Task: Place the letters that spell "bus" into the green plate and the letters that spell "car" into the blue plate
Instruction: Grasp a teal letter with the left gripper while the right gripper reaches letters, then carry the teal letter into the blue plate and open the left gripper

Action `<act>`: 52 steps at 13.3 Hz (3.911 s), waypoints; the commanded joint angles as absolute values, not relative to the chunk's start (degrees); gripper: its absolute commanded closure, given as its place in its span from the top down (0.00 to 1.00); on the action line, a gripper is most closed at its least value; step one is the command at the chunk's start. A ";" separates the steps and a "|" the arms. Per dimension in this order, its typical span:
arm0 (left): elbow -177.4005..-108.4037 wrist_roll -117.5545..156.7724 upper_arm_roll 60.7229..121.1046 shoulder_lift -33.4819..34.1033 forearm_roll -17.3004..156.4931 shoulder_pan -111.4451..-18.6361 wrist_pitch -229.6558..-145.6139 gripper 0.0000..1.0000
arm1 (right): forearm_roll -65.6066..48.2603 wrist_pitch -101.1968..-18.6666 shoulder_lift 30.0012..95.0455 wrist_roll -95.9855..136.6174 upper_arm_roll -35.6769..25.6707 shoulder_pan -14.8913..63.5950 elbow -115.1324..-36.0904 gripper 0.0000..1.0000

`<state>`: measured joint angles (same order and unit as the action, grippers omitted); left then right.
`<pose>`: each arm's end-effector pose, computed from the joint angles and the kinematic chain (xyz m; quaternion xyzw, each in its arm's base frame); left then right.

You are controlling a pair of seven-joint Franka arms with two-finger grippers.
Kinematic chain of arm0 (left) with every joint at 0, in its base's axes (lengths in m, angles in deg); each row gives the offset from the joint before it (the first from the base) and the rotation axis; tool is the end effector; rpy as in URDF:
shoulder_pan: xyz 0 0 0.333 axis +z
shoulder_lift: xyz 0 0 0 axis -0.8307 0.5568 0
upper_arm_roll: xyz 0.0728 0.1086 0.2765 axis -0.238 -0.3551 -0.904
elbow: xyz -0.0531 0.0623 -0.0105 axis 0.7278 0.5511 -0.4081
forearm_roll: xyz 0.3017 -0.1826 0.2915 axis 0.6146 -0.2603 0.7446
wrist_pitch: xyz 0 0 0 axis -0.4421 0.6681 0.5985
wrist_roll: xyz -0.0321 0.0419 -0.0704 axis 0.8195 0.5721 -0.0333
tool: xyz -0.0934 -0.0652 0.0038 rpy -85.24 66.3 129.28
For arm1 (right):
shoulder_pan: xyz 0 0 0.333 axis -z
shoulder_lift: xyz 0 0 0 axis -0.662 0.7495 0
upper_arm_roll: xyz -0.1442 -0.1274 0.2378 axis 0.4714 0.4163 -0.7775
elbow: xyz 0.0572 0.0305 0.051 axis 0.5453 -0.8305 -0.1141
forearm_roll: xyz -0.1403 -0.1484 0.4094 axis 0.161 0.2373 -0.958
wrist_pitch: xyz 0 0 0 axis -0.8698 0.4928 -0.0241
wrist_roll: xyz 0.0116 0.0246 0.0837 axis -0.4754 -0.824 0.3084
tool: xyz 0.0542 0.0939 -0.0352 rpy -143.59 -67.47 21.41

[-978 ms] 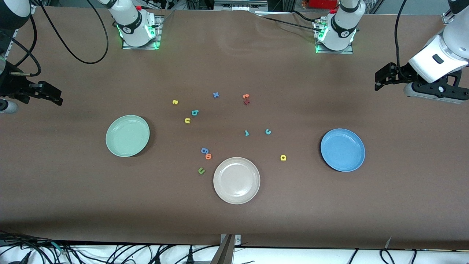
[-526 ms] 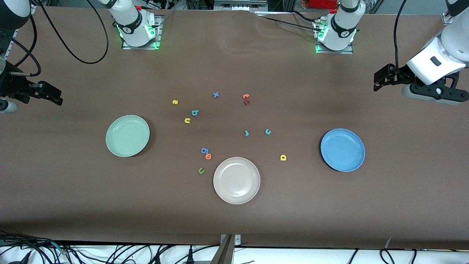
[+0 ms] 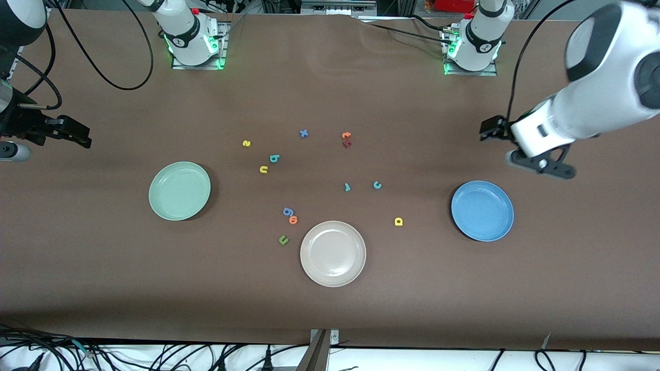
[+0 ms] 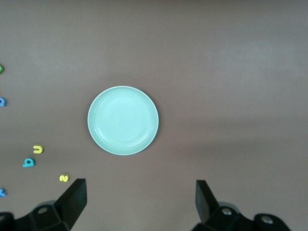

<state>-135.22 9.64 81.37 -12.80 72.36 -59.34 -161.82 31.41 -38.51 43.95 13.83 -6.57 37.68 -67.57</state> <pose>0.6473 -0.1419 0.4535 0.9830 -0.1256 -0.1190 0.0618 0.6490 -0.0058 0.5517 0.9994 -0.0113 -0.0149 0.0305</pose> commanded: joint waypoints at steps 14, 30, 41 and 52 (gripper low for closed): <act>-143.54 13.07 80.94 13.62 68.66 -78.58 -206.41 1.00 | 30.20 -47.99 48.73 12.48 -9.75 33.99 -72.45 1.00; -144.45 20.11 80.50 10.74 77.97 -80.00 -201.19 0.05 | 28.52 -86.06 48.55 -26.71 -23.19 29.24 -104.55 1.00; -133.37 -13.62 80.50 11.95 78.15 -60.05 -181.39 0.13 | 28.61 -88.01 55.40 -27.78 -27.24 28.79 -111.76 1.00; -133.54 4.47 89.88 12.31 76.83 -58.89 -180.95 1.00 | 35.80 -87.75 57.08 -26.64 -27.06 27.12 -114.14 1.00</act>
<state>-134.09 -4.94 86.38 13.10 76.73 -58.07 -182.07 33.36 -86.98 57.58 -27.00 -27.21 27.47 -112.97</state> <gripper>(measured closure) 0.000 0.000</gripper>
